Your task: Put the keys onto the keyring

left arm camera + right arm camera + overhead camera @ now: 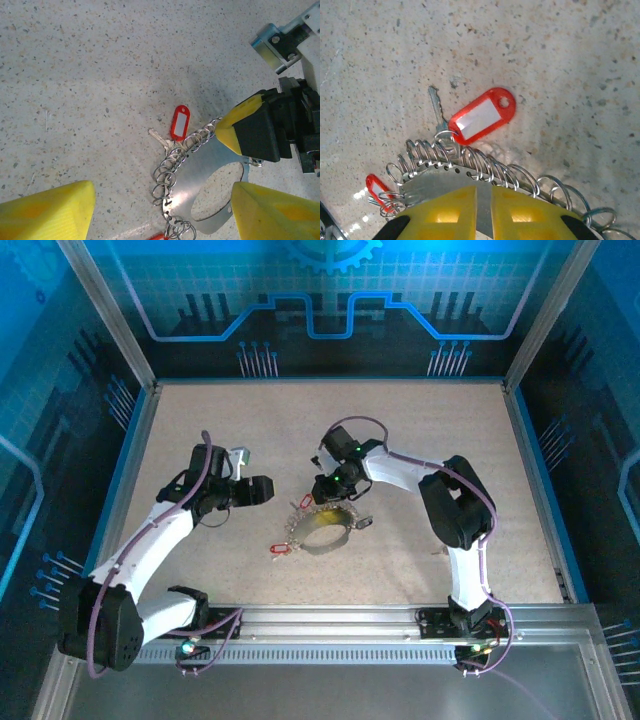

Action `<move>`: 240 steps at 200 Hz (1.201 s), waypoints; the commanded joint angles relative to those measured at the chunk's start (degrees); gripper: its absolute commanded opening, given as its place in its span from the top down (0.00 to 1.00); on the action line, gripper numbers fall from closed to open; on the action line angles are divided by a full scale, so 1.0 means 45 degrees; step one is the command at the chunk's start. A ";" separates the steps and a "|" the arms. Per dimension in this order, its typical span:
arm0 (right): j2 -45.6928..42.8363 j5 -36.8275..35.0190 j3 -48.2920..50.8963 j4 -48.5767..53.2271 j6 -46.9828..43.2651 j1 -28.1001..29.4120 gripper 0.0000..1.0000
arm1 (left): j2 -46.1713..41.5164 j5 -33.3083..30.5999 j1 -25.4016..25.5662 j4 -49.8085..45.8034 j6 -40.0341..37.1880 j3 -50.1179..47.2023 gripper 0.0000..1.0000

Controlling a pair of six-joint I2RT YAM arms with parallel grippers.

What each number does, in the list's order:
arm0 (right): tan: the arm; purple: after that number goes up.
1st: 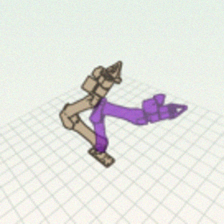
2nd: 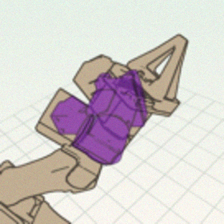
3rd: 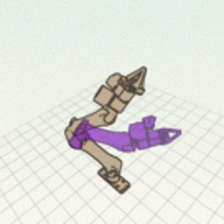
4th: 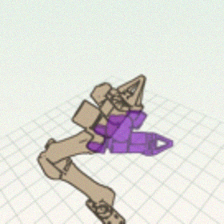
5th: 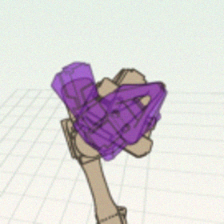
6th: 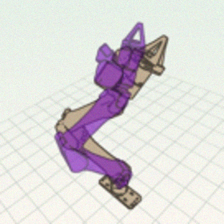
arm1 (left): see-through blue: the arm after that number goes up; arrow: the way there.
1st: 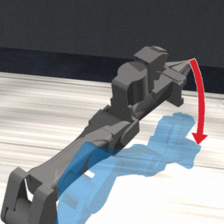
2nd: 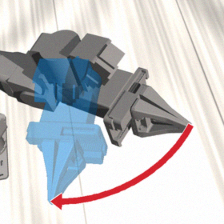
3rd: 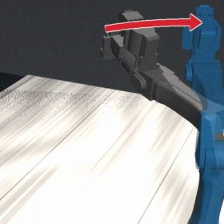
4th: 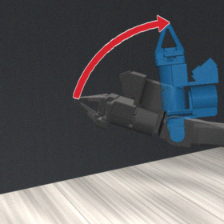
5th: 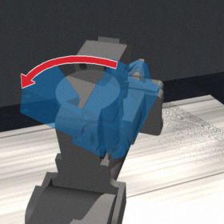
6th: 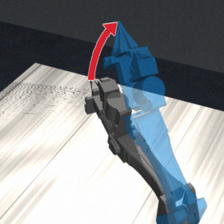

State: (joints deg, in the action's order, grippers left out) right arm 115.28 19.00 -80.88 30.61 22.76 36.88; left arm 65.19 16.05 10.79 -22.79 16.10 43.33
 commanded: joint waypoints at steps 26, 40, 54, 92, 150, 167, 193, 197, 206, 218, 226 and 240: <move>0.0854 0.0761 -0.0410 0.0478 -0.0170 -0.0130 0.86 | -0.0306 0.0173 0.0103 0.0338 -0.0316 -0.0249 0.29; 0.0923 0.0697 -0.0401 0.0487 -0.0139 -0.0129 0.83 | -0.0272 0.0227 0.0103 0.0372 -0.0330 -0.0238 0.30; 0.0963 0.0697 -0.0399 0.0485 -0.0138 -0.0130 0.81 | -0.0278 0.0251 0.0103 0.0360 -0.0352 -0.0239 0.30; 0.0791 0.0671 -0.0322 0.0483 -0.0105 -0.0145 0.78 | -0.0294 0.0224 0.0112 0.0368 -0.0384 -0.0240 0.30; -0.0256 0.0123 0.0300 -0.0037 0.0295 -0.0150 0.83 | -0.0288 0.0285 0.0144 0.0396 -0.0432 -0.0235 0.30; -0.0365 0.0129 0.0728 -0.0500 0.0546 -0.0133 0.84 | -0.0334 0.0242 0.0142 0.0397 -0.0452 -0.0242 0.30; -0.0192 -0.0061 0.0821 -0.0505 0.0706 -0.0129 0.84 | -0.0375 0.0314 0.0142 0.0470 -0.0450 -0.0303 0.30; -0.0171 -0.0069 0.0832 -0.0513 0.0722 -0.0130 0.84 | -0.0363 0.0343 0.0142 0.0465 -0.0452 -0.0296 0.30; -0.0114 -0.0072 0.0827 -0.0540 0.0752 -0.0130 0.83 | -0.0346 0.0354 0.0161 0.0462 -0.0452 -0.0281 0.31; -0.0026 0.0073 0.0799 -0.0584 0.0744 -0.0107 0.83 | -0.0324 0.0377 0.0162 0.0471 -0.0447 -0.0283 0.31; 0.0057 0.0120 0.0719 -0.0548 0.0796 -0.0092 0.83 | -0.0303 0.0407 0.0162 0.0468 -0.0465 -0.0259 0.31; 0.0219 -0.0057 0.0525 -0.0370 0.0827 -0.0024 0.82 | -0.0285 0.0456 0.0162 0.0490 -0.0480 -0.0269 0.31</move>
State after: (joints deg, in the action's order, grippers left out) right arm 114.98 19.35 -77.60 28.36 25.47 36.69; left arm 64.73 16.34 11.05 -21.45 15.66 42.89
